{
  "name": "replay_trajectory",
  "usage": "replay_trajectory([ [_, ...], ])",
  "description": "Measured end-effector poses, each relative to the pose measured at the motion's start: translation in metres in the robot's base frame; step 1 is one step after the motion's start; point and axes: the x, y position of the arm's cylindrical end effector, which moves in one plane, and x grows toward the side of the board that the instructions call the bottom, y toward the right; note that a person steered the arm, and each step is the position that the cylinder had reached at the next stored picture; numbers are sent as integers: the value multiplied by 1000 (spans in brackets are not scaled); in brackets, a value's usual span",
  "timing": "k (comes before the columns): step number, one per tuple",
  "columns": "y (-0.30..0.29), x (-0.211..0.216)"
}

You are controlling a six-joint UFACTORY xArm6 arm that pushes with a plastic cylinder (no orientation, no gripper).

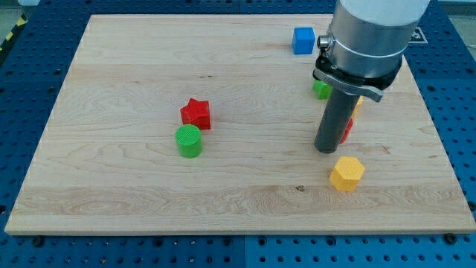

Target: Place the red star above the hexagon

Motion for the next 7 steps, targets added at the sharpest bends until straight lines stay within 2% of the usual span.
replay_trajectory([
  [4, 27, -11],
  [5, -21, -12],
  [6, -75, -38],
  [7, -112, -82],
])
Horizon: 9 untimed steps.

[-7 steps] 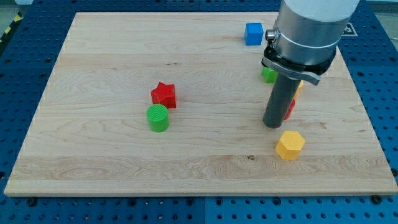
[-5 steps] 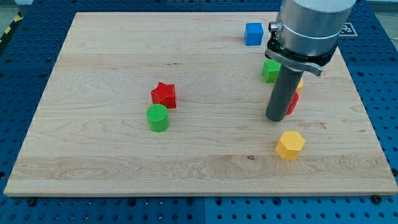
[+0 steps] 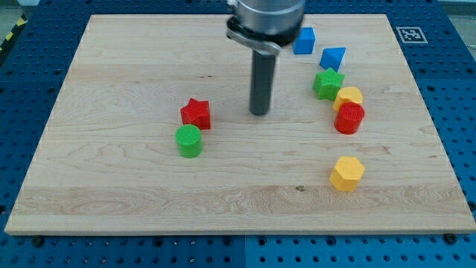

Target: Place the red star above the hexagon

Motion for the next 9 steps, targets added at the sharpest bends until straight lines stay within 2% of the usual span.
replay_trajectory([
  [1, -87, -26],
  [2, -163, -23],
  [3, -170, 12],
  [4, -167, 12],
  [6, -105, 35],
  [9, -13, 39],
])
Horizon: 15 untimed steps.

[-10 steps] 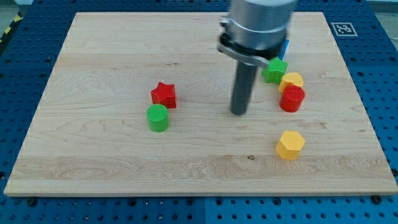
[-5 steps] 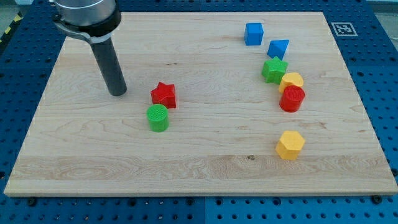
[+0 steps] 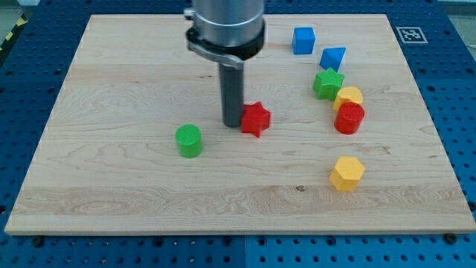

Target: Place the red star above the hexagon

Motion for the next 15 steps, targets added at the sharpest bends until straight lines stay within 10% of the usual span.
replay_trajectory([
  [15, 148, 7],
])
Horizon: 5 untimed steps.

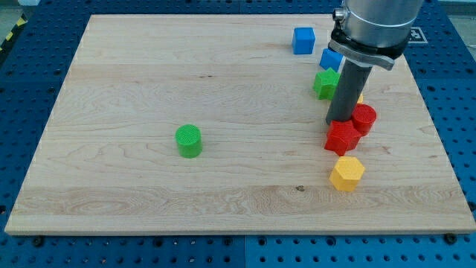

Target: Place the red star above the hexagon

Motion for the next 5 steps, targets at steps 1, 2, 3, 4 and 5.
replay_trajectory([
  [1, 0, 8],
  [2, 0, 9],
  [3, -16, 8],
  [4, -40, 8],
  [5, -78, 8],
])
